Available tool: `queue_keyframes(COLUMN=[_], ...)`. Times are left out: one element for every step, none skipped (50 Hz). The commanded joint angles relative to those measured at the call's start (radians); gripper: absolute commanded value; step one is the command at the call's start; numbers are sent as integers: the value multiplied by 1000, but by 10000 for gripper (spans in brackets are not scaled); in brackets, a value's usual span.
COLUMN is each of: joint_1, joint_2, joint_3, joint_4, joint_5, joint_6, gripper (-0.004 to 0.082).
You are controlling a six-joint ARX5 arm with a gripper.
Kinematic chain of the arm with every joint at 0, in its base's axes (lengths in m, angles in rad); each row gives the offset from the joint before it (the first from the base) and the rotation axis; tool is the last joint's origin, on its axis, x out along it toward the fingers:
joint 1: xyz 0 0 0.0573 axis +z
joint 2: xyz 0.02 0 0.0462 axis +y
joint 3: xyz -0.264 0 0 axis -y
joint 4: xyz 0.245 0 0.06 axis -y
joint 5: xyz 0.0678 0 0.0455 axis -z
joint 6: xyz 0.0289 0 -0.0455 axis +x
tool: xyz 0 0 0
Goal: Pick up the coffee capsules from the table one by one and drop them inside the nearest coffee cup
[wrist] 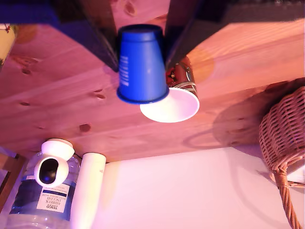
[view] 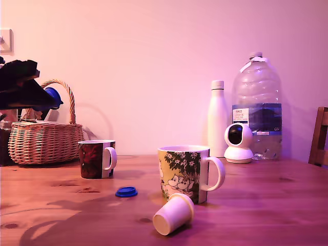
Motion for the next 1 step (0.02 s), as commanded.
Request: queue_keyframes(joint_1=[5], joint_2=[-10], joint_3=[4], joint_4=[3], joint_5=[1], joint_6=[8], gripper=[160])
